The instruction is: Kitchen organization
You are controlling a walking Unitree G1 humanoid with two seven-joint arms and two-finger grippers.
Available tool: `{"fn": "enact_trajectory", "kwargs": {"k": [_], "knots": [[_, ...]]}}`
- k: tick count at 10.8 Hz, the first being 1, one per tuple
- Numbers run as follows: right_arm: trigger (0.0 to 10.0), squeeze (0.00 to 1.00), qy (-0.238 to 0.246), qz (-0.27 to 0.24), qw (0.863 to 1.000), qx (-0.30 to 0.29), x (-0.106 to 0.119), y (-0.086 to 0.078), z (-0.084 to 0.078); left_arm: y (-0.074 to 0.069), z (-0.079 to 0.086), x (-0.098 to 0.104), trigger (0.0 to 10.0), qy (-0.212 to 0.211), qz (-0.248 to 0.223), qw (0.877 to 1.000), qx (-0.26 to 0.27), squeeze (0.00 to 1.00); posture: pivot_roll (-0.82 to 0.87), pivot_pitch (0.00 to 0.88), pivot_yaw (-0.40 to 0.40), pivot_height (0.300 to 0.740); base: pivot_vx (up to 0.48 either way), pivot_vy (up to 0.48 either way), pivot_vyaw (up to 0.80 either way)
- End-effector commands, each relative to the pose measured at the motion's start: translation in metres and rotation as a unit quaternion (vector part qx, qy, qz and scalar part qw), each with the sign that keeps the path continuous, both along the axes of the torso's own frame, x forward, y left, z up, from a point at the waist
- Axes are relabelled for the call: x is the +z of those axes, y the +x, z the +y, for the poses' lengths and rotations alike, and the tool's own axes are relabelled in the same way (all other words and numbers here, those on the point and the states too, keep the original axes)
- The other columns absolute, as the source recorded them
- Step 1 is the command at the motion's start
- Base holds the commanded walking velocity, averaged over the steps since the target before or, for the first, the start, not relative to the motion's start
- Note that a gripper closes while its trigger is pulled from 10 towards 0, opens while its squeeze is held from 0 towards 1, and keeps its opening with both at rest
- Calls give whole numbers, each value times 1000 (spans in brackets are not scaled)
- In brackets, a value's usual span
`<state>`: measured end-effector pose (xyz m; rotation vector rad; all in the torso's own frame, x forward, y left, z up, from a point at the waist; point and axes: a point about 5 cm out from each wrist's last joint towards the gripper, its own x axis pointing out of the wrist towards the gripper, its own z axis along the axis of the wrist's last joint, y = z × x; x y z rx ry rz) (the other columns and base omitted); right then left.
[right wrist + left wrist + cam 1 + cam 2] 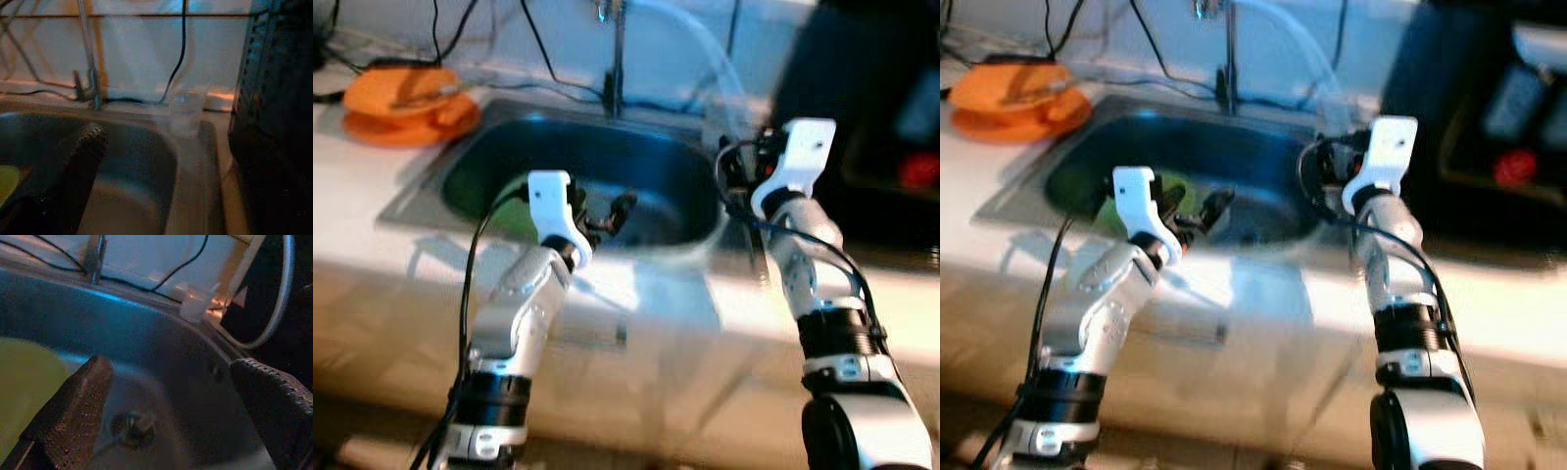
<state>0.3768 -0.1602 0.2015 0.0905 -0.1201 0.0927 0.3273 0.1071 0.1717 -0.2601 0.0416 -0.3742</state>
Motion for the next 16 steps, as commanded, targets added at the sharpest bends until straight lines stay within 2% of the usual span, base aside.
{"fn": "enact_trajectory", "kwargs": {"k": [1, 6, 8, 10, 12, 15, 16], "knots": [[10000, 0, 5, 1, 1000, 4, 1, -1, 2, 1, 2, 0, 10000, 1, 4, 1000, 1, 0, -11, 8, -64, 740, -480, 0, 0], [10000, 0, 9, 4, 1000, 4, 0, -1, 0, 0, 1, 1, 10000, 0, 1, 1000, -9, 0, -14, 12, -62, 740, -480, 0, 0], [10000, 0, 11, 5, 1000, 4, -2, -2, 0, 0, 5, 1, 10000, -16, -4, 1000, -12, 0, -16, 12, -61, 740, 0, 0, 0], [10000, 0, 11, 23, 1000, 1, -20, -6, -5, 4, 13, -18, 10000, -22, 31, 999, 15, 0, -17, 12, -60, 740, 0, 0, 0], [10000, 0, 8, 46, 999, -8, -36, -11, -12, 5, 23, -26, 10000, -25, 39, 998, 30, 0, -26, 11, -56, 740, 392, 0, 0], [10000, 0, -7, 79, 997, -6, -57, -13, -11, 7, 23, -34, 10000, -19, 48, 998, 28, 0, -23, 5, -57, 740, 135, 0, 0], [10000, 0, -10, 91, 996, -4, -64, -15, -11, 7, 23, -38, 10000, -18, 53, 998, 28, 0, -23, 5, -57, 740, 0, 0, -800]]}}
